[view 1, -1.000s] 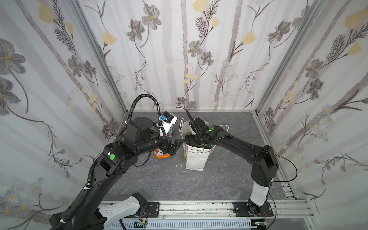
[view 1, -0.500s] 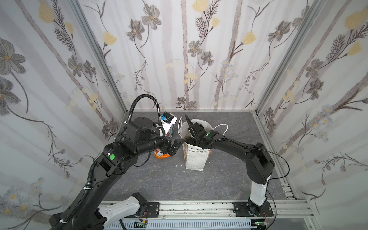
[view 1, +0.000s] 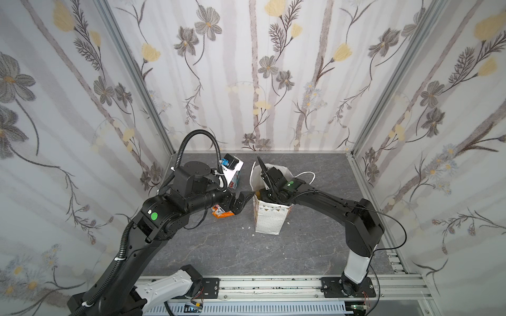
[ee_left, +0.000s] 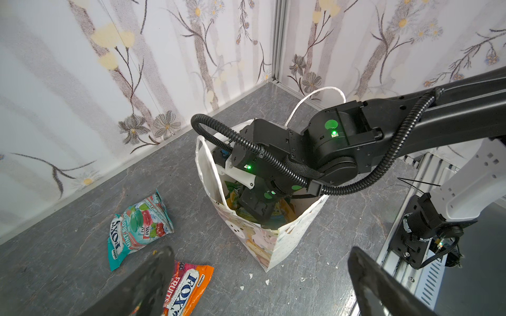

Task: Take the snacks out of the paper bag
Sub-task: Pick up the snack from the paper bag.

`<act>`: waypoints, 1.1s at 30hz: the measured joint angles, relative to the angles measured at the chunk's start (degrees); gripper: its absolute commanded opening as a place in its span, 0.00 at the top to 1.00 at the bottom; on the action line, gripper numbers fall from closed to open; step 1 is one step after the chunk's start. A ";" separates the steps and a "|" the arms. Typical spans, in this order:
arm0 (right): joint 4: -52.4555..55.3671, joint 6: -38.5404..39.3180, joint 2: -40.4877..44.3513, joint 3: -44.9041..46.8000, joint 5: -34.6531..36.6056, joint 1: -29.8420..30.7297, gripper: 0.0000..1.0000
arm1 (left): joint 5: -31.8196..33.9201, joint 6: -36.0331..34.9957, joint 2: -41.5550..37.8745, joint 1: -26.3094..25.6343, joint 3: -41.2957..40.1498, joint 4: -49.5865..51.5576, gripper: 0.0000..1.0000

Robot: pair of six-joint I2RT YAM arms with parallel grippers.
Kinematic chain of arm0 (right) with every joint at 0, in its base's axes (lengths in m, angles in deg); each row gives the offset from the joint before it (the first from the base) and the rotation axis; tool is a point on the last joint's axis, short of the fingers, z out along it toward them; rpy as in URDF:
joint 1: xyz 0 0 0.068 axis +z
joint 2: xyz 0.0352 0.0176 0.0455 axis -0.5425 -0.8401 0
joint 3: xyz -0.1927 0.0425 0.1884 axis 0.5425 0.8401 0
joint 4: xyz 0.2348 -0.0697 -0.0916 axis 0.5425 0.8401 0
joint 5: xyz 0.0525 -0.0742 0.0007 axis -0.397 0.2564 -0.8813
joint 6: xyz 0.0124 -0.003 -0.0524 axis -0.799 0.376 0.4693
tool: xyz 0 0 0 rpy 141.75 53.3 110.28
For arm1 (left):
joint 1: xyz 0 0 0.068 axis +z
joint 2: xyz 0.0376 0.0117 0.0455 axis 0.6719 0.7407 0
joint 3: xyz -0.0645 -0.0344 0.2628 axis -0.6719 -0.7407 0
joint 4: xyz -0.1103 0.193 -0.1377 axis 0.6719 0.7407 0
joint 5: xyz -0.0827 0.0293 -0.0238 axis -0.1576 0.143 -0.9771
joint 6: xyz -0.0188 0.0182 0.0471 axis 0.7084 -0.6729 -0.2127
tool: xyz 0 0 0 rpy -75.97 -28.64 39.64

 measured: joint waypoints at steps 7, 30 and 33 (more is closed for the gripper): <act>2.10 -0.22 2.47 -1.05 -0.83 0.04 1.00 | 0.02 0.00 0.00 0.00 -0.02 -0.02 0.00; 4.33 -0.92 10.80 -6.67 0.24 0.02 1.00 | 0.00 0.02 -0.11 0.02 -0.11 -0.70 0.00; 4.48 -1.29 12.20 -7.54 0.48 0.04 1.00 | 0.00 0.09 -0.22 0.02 -0.11 -0.90 0.00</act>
